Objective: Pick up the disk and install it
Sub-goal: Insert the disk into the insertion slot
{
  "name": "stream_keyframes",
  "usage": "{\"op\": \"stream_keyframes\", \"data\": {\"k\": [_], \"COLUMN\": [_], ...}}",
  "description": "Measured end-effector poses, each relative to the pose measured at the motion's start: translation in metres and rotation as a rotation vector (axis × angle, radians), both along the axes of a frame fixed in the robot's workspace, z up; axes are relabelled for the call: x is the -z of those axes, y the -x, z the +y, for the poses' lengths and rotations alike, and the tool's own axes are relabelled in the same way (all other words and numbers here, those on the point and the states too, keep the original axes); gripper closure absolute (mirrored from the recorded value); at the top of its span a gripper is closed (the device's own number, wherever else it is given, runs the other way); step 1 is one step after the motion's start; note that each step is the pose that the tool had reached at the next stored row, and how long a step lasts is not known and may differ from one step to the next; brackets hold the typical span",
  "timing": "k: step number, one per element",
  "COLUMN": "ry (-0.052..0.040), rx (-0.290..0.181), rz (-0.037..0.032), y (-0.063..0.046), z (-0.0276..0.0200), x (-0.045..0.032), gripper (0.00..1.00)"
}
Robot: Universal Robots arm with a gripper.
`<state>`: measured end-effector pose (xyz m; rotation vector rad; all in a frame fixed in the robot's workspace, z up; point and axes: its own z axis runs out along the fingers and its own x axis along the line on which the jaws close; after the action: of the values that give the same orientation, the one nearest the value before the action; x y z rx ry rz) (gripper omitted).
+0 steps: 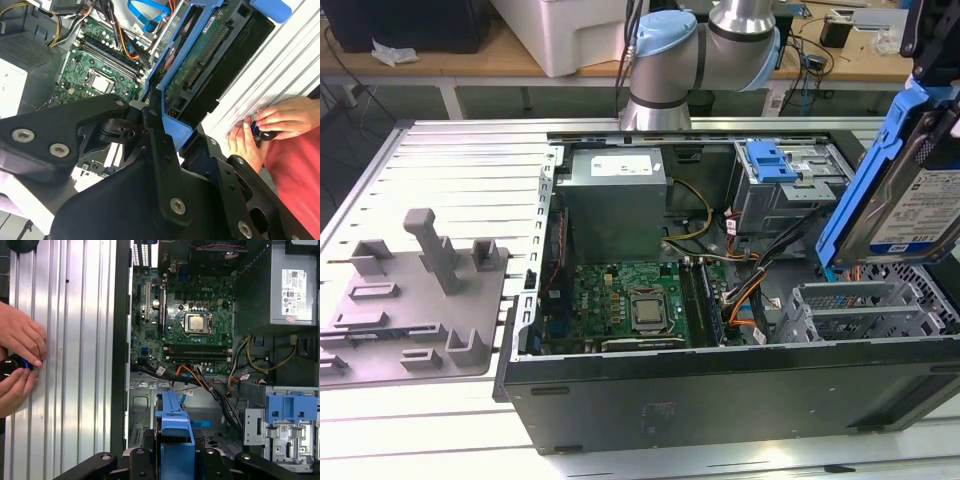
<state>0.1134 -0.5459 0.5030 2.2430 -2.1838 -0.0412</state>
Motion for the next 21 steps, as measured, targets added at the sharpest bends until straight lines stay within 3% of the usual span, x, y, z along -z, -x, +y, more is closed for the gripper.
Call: {"op": "stream_keyframes", "data": {"k": [21], "ry": [-0.0019], "rx": [0.039], "rz": [-0.0004], "y": [-0.0034], "z": [0.0016], "x": [0.0064], "gripper": [0.63]}}
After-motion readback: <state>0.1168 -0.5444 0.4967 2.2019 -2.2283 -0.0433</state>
